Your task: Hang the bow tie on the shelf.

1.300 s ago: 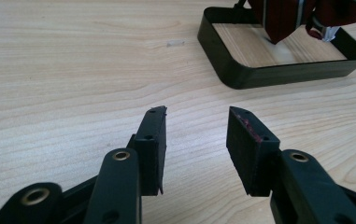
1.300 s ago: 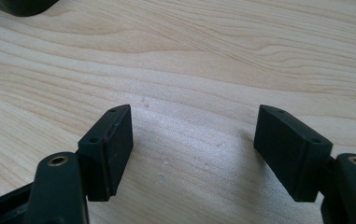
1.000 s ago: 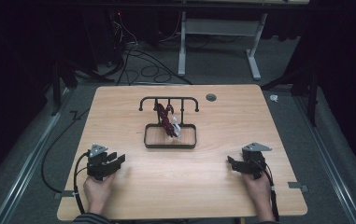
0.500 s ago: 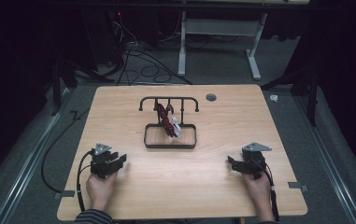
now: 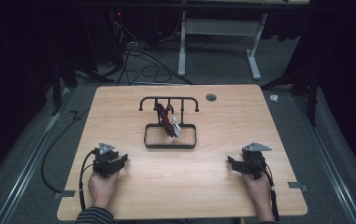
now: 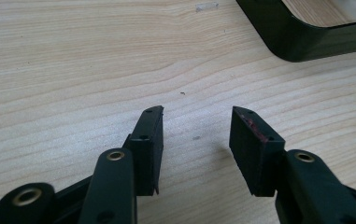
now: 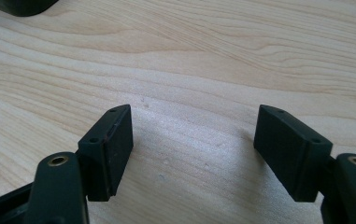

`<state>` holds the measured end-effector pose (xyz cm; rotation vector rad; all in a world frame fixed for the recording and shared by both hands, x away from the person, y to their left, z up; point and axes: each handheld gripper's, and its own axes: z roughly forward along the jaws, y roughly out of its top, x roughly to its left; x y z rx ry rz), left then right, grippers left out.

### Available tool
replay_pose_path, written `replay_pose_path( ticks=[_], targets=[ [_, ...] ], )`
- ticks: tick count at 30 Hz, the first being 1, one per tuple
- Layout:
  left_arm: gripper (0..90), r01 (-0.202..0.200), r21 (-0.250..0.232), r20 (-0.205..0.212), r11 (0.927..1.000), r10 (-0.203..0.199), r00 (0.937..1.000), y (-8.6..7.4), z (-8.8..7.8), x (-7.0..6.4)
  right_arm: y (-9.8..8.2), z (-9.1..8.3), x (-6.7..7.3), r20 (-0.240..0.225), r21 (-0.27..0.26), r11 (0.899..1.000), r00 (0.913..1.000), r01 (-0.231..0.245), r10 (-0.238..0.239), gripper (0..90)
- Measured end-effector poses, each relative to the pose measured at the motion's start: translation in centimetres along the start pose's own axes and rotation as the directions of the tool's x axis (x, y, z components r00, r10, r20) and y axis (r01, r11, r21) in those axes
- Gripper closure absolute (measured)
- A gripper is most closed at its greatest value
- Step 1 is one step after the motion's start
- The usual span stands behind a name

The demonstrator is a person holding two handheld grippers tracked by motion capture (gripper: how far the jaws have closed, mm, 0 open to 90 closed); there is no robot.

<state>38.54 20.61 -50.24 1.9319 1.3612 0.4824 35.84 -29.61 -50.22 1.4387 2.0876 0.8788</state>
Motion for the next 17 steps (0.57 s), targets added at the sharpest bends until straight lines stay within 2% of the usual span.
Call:
replay_pose_path(
  ticks=[5, 6, 7, 8, 17],
  targets=[
    [52.0, -0.020, -0.008, -0.012, 0.9998, 0.019, 0.9997, -0.04, 0.18, -0.20, 0.00, 0.01, -0.01, 0.000, -0.001, 1.000, 1.0000, 0.002, -0.002, 29.5],
    [50.3, -0.052, -0.019, -0.028, 0.9985, 0.051, 0.9983, -0.15, 0.38, -0.51, 0.00, 0.00, -0.01, 0.001, 0.000, 1.000, 1.0000, 0.001, -0.001, 29.6],
    [48.4, -0.052, -0.019, -0.028, 0.9985, 0.051, 0.9983, -0.15, 0.38, -0.51, 0.00, 0.00, -0.01, 0.001, 0.000, 1.000, 1.0000, 0.001, -0.001, 29.6],
    [47.0, -0.081, -0.029, -0.041, 0.9963, 0.080, 0.9960, -0.26, 0.57, -0.85, 0.00, 0.00, -0.02, 0.000, 0.000, 1.000, 1.0000, 0.003, -0.003, 29.5],
    [41.4, -0.080, -0.024, -0.035, 0.9965, 0.079, 0.9963, -0.22, 0.62, -0.91, 0.00, 0.00, -0.01, 0.001, -0.001, 1.000, 1.0000, 0.002, -0.002, 29.5]
  ],
)
